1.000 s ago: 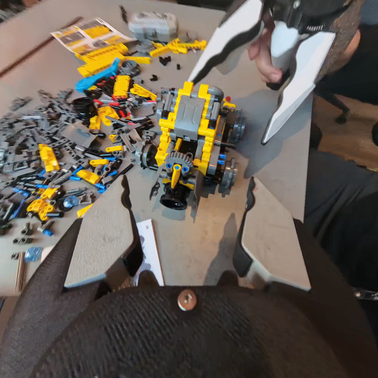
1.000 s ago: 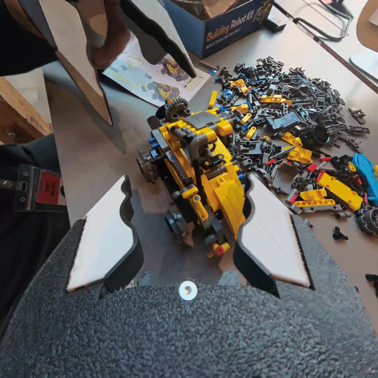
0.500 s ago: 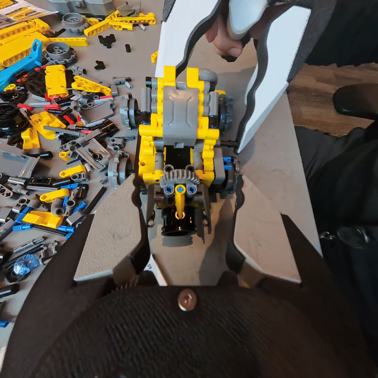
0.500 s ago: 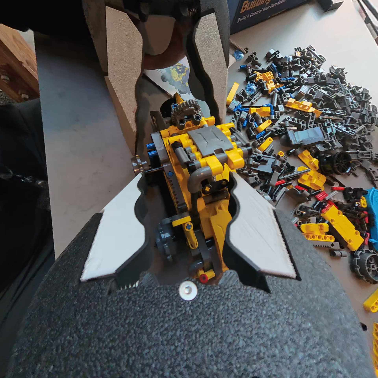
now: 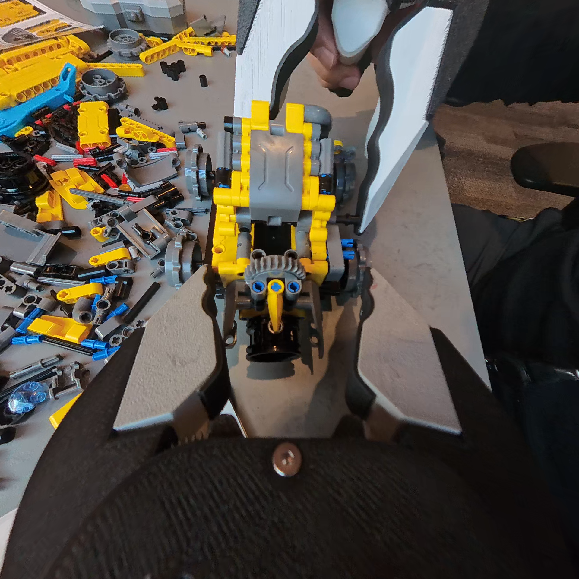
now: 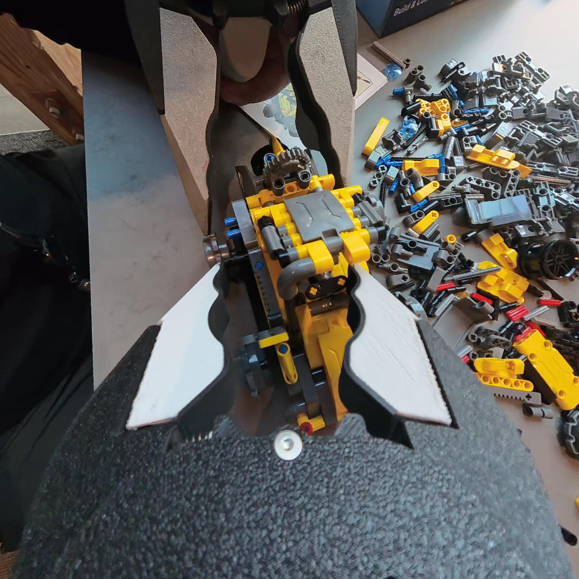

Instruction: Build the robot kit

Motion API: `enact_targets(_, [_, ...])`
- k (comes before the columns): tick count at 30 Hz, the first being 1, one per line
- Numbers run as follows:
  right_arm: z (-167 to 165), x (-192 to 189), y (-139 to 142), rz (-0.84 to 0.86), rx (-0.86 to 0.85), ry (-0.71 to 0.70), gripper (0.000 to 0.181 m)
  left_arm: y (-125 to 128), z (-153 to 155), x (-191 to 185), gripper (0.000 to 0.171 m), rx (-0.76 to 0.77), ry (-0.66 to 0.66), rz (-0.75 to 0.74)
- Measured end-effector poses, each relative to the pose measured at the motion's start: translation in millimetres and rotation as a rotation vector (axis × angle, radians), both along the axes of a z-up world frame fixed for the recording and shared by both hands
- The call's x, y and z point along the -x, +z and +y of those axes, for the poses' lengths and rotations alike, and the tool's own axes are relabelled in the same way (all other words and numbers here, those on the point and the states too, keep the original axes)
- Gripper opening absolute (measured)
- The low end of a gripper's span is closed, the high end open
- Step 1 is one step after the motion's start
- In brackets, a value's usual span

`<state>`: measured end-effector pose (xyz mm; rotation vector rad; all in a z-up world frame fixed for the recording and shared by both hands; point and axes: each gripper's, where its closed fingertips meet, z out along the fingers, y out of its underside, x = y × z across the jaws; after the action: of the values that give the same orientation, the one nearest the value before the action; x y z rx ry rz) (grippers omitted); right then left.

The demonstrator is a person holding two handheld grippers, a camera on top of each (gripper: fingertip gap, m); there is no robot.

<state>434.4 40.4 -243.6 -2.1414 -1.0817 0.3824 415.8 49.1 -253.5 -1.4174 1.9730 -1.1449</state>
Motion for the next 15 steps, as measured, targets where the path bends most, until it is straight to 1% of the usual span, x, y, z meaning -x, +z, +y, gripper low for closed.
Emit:
enact_targets(9, [2,1,-1,0.004,-0.019,0.020,0.074,0,2,-1,0.091,0.008,0.024,0.003])
enact_targets(12, [5,-2,1,0.022,-0.025,-0.001,0.078,1,4,-3,0.091,0.008,0.021,-0.004])
enact_targets(13, [4,-5,1,0.005,-0.029,-0.019,0.079,0,3,-3,0.091,-0.006,0.015,-0.008])
enact_targets(14, [4,-10,1,-0.029,-0.052,-0.044,0.090,0,3,-3,0.091,-0.019,0.010,-0.013])
enact_targets(15, [2,-16,4,-0.052,-0.080,-0.071,0.091,0,3,-3,0.091,-0.021,0.009,-0.015])
